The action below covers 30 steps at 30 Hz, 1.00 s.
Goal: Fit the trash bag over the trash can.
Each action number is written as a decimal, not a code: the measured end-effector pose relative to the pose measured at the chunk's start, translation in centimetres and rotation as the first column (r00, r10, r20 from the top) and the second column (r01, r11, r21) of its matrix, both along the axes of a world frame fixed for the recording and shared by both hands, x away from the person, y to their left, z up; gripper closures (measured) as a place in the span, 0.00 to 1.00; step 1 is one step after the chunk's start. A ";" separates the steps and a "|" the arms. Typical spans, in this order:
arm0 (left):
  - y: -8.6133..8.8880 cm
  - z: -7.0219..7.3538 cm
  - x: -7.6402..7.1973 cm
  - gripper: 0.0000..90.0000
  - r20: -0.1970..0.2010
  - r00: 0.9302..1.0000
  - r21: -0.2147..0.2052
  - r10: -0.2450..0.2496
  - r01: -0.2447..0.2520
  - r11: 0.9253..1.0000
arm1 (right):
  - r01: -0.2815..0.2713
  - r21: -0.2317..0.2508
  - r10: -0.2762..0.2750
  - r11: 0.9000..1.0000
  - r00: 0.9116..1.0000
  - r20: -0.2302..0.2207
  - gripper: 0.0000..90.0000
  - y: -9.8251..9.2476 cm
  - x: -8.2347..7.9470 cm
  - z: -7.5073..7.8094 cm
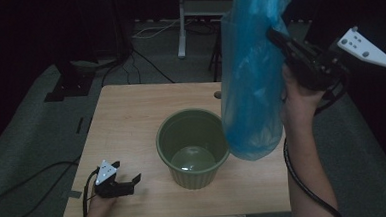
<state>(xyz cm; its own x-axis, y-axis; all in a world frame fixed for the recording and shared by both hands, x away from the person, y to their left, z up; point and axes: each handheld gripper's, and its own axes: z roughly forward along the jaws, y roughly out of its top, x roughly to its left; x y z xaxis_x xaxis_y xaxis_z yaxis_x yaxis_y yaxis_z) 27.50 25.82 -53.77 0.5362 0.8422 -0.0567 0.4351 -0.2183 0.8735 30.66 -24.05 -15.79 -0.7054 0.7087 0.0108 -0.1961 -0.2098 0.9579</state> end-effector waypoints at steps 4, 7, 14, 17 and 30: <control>0.0 0.0 0.0 0.02 0.000 1.000 -0.001 -0.002 0.002 1.000 | -0.017 0.016 0.017 1.000 1.000 0.021 1.00 1.0 0.4 1.8; 0.0 0.0 0.0 0.02 0.002 1.000 0.001 -0.003 0.003 1.000 | -0.029 0.044 0.028 0.999 0.999 0.037 1.00 2.1 0.8 3.1; 0.2 0.0 0.0 0.02 0.004 1.000 -0.001 -0.004 0.004 1.000 | -0.068 0.070 0.067 0.995 0.998 0.020 1.00 4.7 2.3 1.9; 0.2 -0.1 0.0 0.02 0.001 1.000 -0.009 -0.002 0.002 1.000 | -0.085 0.068 0.086 0.994 0.996 0.001 1.00 5.7 2.9 0.8; 0.3 0.0 0.0 0.02 0.000 1.000 -0.010 -0.006 0.006 1.000 | -0.162 0.074 0.173 0.984 0.971 -0.167 1.00 9.3 6.8 -9.1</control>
